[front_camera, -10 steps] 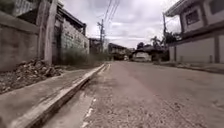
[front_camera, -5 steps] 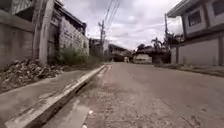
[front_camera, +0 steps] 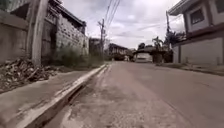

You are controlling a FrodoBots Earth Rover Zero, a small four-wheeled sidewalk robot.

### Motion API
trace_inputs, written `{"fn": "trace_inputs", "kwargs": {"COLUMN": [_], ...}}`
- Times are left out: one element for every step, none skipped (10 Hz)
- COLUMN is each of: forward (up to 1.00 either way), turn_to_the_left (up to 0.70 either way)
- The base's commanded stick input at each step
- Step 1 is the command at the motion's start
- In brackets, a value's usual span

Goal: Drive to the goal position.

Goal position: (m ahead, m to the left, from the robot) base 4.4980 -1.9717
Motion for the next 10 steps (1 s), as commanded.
{"fn": "trace_inputs", "kwargs": {"forward": [0.70, 0.70, 0.70, 0.70, 0.70, 0.70, 0.70, 0.70, 0.70, 0.70], "turn_to_the_left": [0.00, 0.00, 0.00, 0.00, 0.00, 0.00, 0.00, 0.00, 0.00, 0.00]}}
